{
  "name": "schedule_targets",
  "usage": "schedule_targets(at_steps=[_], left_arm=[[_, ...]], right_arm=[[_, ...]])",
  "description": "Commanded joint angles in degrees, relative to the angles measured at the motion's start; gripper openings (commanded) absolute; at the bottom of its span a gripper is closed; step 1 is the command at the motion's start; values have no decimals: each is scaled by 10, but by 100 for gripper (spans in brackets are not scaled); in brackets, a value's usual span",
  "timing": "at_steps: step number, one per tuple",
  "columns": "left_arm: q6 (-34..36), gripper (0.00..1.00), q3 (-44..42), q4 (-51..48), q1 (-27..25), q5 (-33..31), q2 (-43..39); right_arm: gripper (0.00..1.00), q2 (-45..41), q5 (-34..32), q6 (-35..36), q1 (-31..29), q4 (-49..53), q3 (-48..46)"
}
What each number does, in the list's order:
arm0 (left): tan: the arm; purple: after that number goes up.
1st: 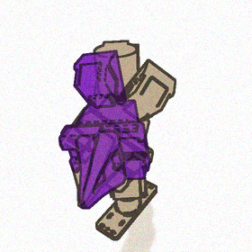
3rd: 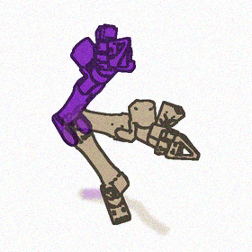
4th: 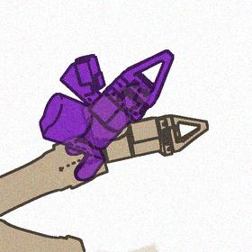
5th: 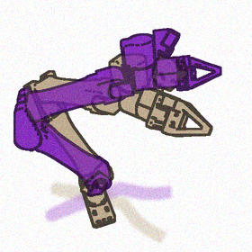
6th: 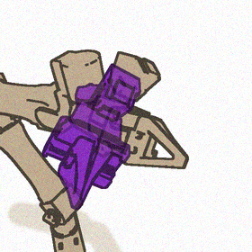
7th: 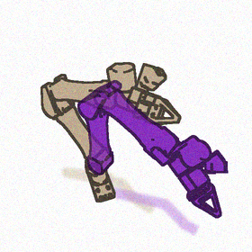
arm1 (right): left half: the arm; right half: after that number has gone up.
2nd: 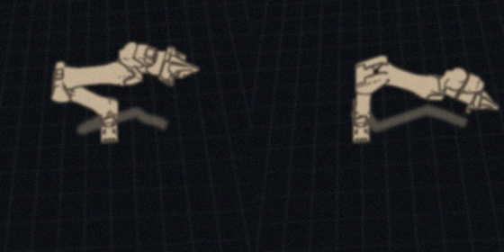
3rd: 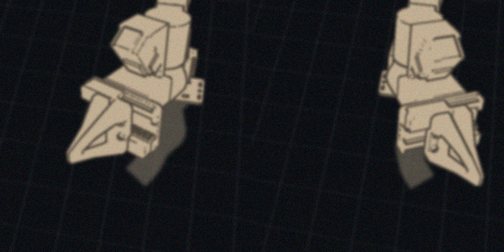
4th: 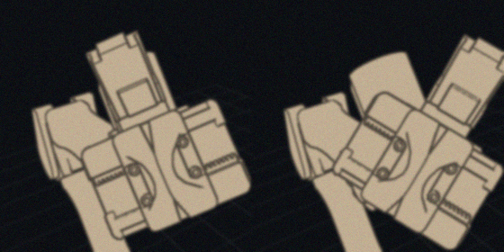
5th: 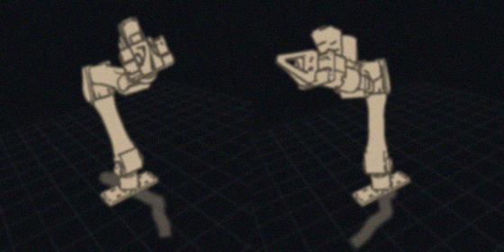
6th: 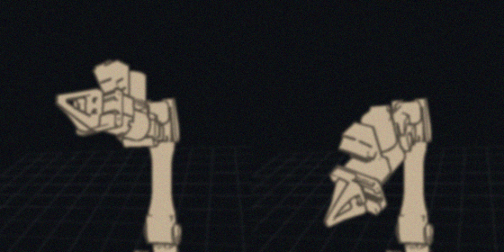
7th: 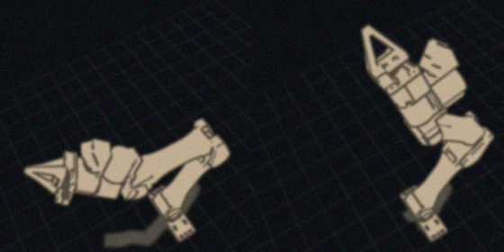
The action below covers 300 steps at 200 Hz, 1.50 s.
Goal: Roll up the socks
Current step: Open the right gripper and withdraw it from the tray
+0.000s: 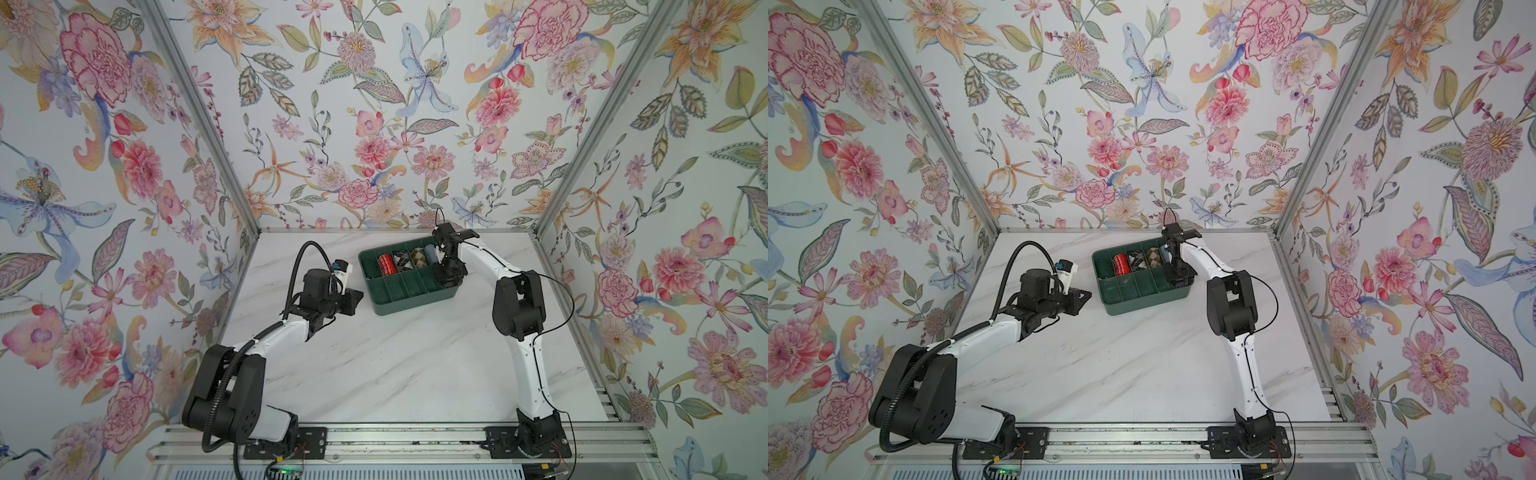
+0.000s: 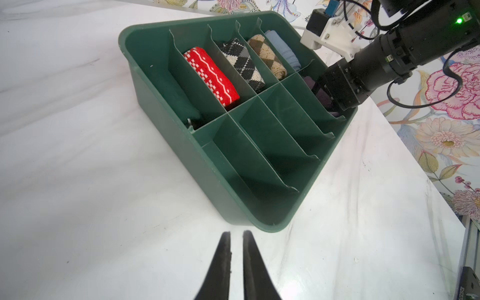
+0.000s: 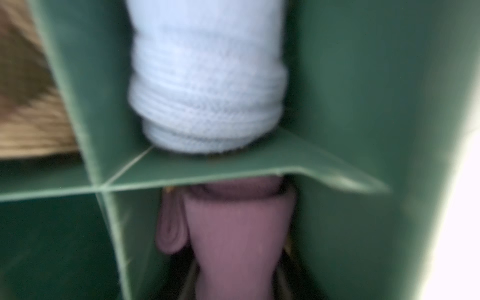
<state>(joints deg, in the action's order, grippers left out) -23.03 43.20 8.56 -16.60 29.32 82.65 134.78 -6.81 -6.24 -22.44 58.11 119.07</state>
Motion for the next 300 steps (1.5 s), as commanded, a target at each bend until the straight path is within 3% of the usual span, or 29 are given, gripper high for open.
schedule_targets(at_steps=[1, 53, 93, 117, 154, 206, 245, 292, 296, 300], left_arm=[[14, 16, 9, -6, 7, -13, 1], [18, 17, 7, -7, 10, -16, 2], [17, 18, 1, -1, 14, -20, -2], [17, 18, -15, 25, 17, -25, -18], [25, 18, -38, 48, 17, -52, -49], [14, 20, -86, 128, 17, -84, -91], [21, 25, -143, 204, 17, -116, -149], [53, 37, -226, 281, 18, -227, -210], [57, 39, -231, 286, 17, -245, -213], [61, 52, -236, 288, 18, -265, -215]], right_arm=[[44, 13, -16, -11, -14, 30, -10], [55, -28, -29, -18, -21, -3, -29], [57, -54, -29, -17, -20, -13, -36], [59, -111, -7, -23, -17, -68, -85], [64, -249, 62, -25, -5, -232, -235], [74, -459, 122, -16, 17, -545, -516], [78, -544, 106, -16, 64, -637, -663], [80, -608, 42, -17, 126, -710, -797], [80, -612, 41, -17, 131, -717, -807], [80, -616, 38, -18, 137, -726, -816]])
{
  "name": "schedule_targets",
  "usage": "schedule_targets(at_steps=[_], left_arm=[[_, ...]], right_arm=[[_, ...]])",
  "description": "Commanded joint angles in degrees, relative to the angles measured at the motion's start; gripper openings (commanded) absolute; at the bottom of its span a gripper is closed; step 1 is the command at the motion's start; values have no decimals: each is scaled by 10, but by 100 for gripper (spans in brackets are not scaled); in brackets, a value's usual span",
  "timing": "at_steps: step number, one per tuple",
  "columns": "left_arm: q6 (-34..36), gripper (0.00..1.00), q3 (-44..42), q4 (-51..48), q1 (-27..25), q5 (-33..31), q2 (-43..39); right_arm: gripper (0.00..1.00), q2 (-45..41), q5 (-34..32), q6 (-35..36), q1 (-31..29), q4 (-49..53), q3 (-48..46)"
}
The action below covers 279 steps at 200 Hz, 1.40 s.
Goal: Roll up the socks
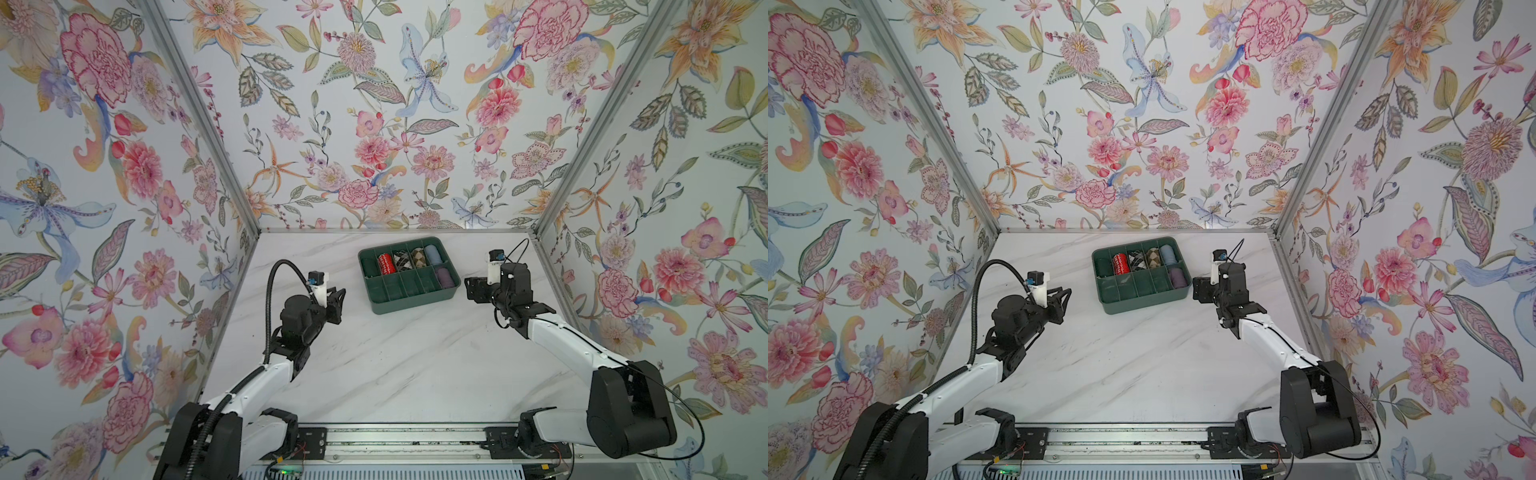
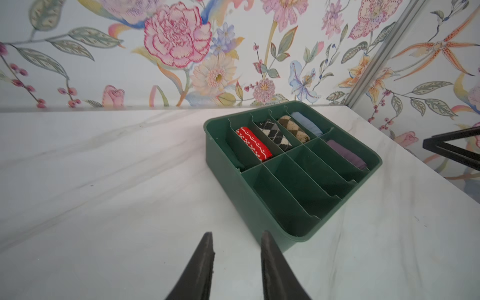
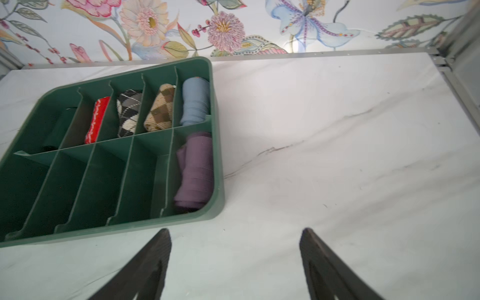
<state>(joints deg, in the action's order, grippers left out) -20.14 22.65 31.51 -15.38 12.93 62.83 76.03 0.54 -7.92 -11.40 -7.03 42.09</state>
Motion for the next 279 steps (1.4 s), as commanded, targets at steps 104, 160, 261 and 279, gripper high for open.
schedule_targets(at_steps=[104, 160, 261, 279], left_arm=[[184, 99, -56, 245, 58, -297, 88], [237, 99, -118, 504, 65, -299, 234], [223, 99, -134, 539, 81, -277, 280], [223, 99, -134, 538, 81, -278, 281]], right_arm=[[81, -62, -28, -9, 141, -216, -188], [81, -57, -22, -10, 165, -280, -221], [83, 23, -9, 36, 158, -507, -276], [83, 46, 1, 45, 153, -554, -291]])
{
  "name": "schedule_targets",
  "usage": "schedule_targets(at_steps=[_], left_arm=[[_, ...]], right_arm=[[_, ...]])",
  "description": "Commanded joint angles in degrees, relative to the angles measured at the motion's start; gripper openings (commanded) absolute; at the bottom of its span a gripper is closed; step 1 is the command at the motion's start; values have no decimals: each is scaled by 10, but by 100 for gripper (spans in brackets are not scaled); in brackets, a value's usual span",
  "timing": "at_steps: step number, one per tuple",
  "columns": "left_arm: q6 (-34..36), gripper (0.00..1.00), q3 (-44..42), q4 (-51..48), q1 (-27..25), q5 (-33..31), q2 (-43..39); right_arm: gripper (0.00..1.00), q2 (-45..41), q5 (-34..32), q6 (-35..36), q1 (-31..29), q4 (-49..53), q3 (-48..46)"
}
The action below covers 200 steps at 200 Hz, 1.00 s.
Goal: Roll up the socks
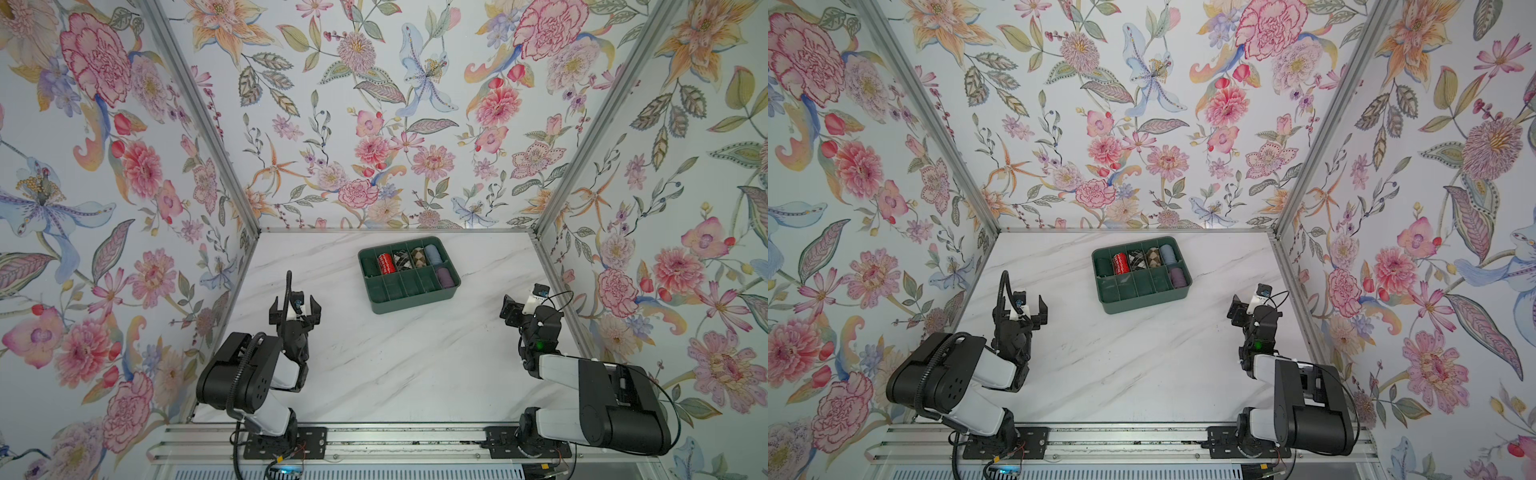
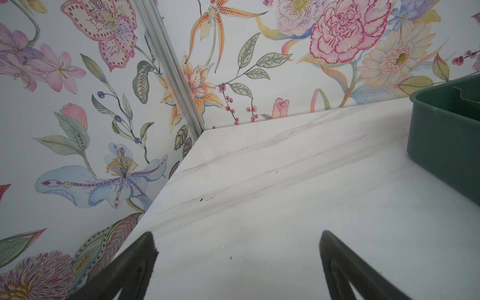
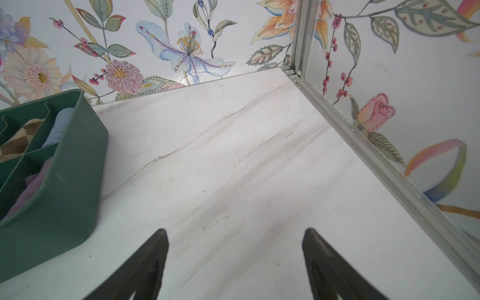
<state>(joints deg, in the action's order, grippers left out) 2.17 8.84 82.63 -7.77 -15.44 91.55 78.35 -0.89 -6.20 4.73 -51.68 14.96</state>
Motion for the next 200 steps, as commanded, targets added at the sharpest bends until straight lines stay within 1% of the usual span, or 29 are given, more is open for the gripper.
schedule_targets(at_steps=[1, 32, 36, 43, 46, 52, 60, 69, 106, 200], left_arm=[[0, 99, 4, 27, 5, 6, -7], [-1, 99, 5, 26, 6, 7, -7], [-1, 99, 5, 26, 5, 7, -7], [-1, 99, 6, 26, 6, 7, -7], [-1, 99, 6, 24, 5, 6, -7], [-2, 99, 7, 21, 5, 6, -7], [-2, 99, 8, 19, 6, 6, -7], [-3, 99, 9, 18, 6, 5, -7], [-7, 99, 8, 20, 6, -8, -8], [-7, 99, 12, 12, 6, -5, -8]], right_arm=[[83, 26, 15, 29, -8, -112, -21], [83, 117, 10, 64, -38, -269, -49], [84, 113, 9, 68, -42, -258, -45], [85, 99, 7, 69, -44, -205, -30], [89, 95, 2, 68, -44, -179, -20], [95, 95, -12, 63, -44, -140, -3], [100, 102, -24, 64, -47, -114, 18], [99, 102, -41, 72, -59, -111, 20], [99, 102, -40, 72, -59, -113, 19], [99, 102, -41, 72, -59, -114, 18]])
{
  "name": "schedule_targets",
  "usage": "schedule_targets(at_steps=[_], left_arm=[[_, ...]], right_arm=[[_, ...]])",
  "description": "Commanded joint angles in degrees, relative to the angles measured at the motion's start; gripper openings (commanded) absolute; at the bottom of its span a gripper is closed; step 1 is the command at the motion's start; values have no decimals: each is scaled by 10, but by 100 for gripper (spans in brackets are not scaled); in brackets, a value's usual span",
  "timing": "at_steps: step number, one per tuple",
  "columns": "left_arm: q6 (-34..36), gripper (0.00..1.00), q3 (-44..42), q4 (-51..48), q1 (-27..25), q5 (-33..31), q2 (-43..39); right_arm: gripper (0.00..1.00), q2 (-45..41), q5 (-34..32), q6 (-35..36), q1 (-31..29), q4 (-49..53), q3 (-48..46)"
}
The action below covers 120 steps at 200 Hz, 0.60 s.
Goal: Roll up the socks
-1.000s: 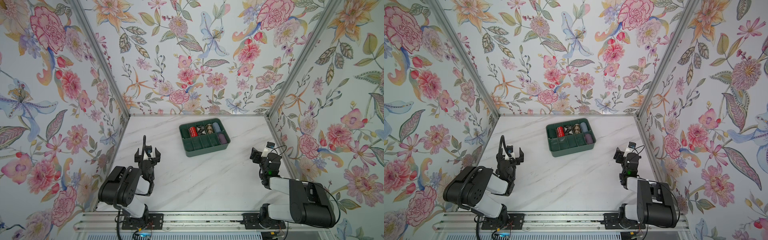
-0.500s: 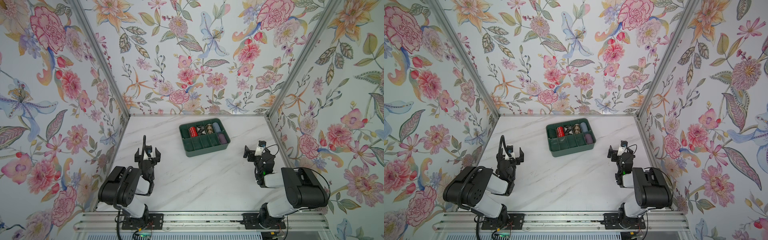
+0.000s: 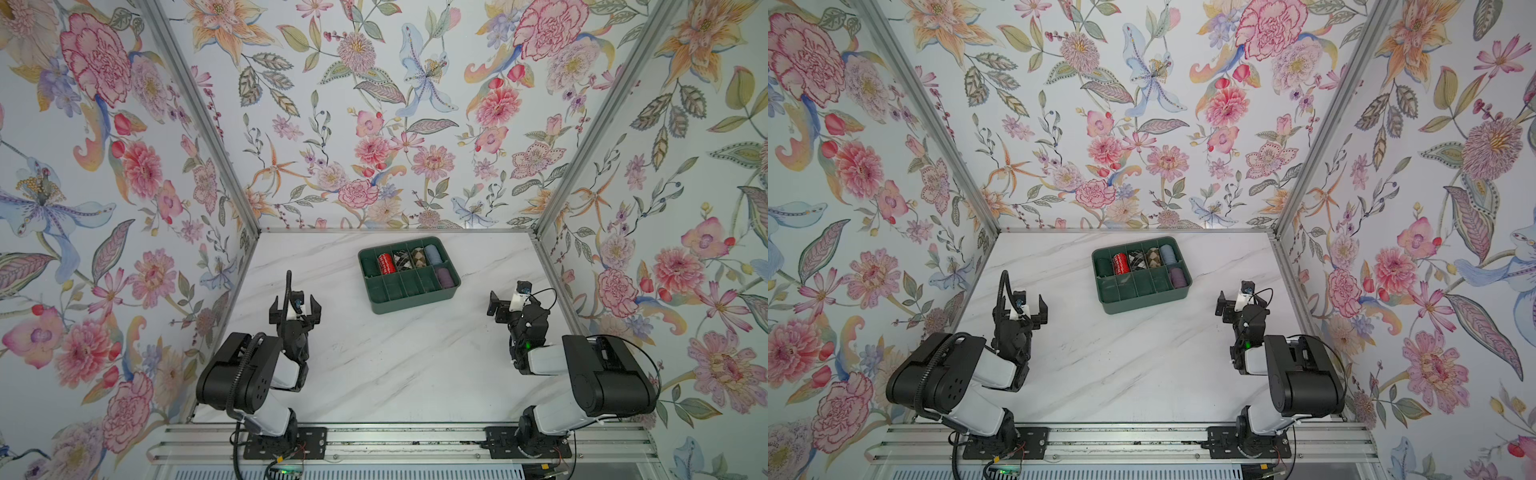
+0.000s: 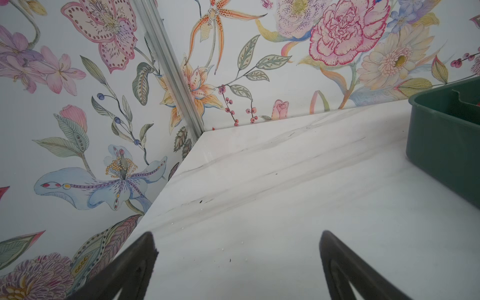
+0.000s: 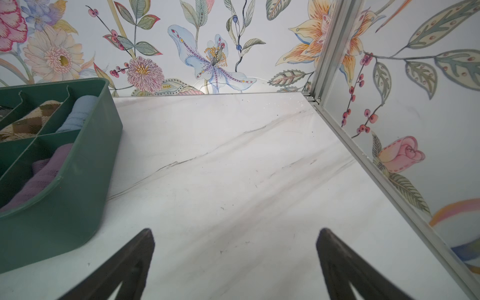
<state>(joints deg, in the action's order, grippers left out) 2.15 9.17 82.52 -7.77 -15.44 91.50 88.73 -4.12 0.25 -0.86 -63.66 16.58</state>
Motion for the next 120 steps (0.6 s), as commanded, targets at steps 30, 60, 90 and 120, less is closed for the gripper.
schedule_targets(at_steps=[30, 60, 90, 120], left_arm=[[-7, 99, 9, 12, 5, -4, -7], [-7, 99, 9, 7, 7, -3, -7], [-7, 99, 9, 1, 7, 0, -6], [-7, 99, 9, 0, 8, 2, -7]], right_arm=[[99, -1, -9, 7, -3, 6, 2], [99, -1, -9, 7, -2, 6, 3], [99, -1, -9, 6, -2, 6, 3], [99, -1, -10, 6, -2, 6, 4]])
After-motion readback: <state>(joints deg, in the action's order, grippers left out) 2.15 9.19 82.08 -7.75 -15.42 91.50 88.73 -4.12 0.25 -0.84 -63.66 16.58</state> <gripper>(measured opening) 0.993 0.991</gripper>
